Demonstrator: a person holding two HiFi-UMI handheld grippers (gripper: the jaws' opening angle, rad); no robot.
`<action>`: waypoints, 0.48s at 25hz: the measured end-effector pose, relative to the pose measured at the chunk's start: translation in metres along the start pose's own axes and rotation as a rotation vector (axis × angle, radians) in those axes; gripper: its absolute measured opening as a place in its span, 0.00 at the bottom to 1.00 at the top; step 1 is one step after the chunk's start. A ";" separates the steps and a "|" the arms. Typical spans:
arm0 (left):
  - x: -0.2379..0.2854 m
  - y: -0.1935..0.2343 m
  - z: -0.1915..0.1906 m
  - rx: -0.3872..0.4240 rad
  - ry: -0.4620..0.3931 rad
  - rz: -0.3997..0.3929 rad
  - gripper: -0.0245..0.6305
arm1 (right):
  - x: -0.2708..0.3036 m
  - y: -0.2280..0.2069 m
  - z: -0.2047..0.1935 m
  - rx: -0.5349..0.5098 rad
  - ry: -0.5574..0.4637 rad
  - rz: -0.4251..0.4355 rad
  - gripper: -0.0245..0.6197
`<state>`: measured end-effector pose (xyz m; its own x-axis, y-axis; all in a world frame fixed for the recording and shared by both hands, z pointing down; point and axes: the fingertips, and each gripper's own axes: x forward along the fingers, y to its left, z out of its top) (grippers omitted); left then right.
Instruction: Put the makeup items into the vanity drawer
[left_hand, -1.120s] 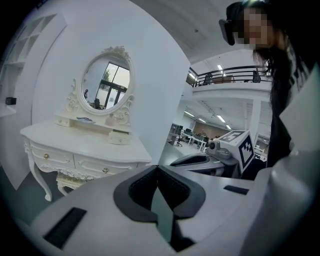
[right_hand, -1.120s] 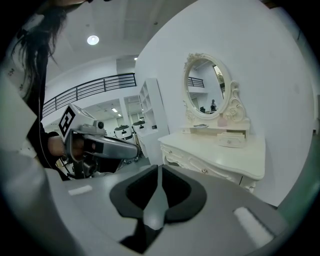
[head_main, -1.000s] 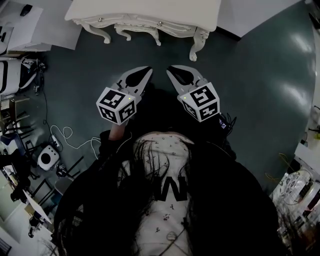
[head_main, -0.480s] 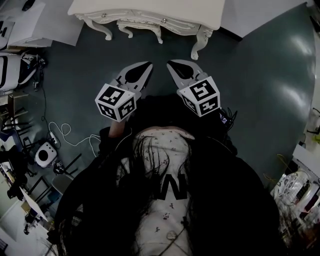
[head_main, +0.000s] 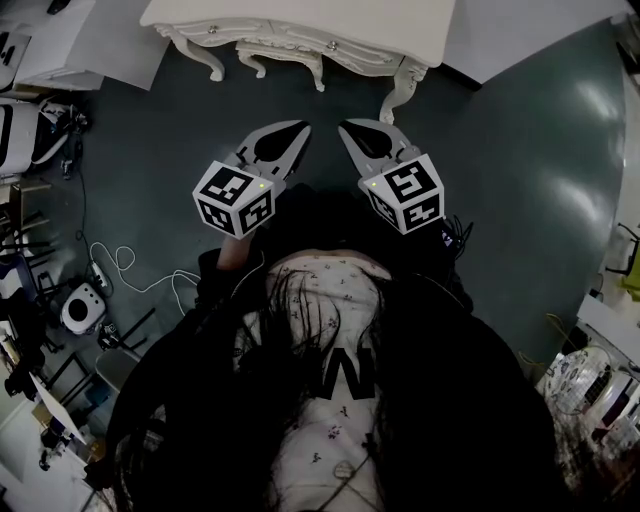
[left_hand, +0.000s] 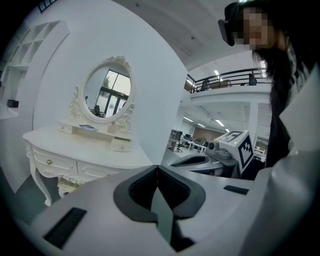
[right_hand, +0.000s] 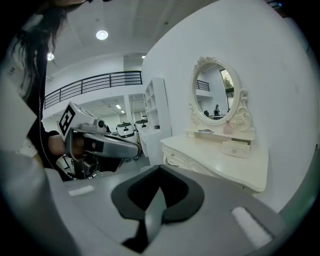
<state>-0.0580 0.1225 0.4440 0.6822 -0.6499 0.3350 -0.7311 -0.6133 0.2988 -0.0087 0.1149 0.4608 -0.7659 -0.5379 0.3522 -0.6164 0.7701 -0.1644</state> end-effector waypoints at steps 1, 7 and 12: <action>0.000 0.001 0.000 0.000 0.001 -0.001 0.04 | 0.001 0.000 0.000 -0.001 0.002 0.002 0.05; -0.009 -0.001 -0.002 0.000 0.006 -0.003 0.04 | 0.004 0.011 -0.001 -0.010 0.014 0.013 0.05; -0.014 -0.002 -0.005 0.001 0.003 0.007 0.04 | 0.004 0.016 -0.004 -0.020 0.017 0.025 0.05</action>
<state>-0.0660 0.1353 0.4433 0.6774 -0.6524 0.3399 -0.7355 -0.6095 0.2959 -0.0209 0.1265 0.4631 -0.7776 -0.5127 0.3641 -0.5933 0.7900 -0.1546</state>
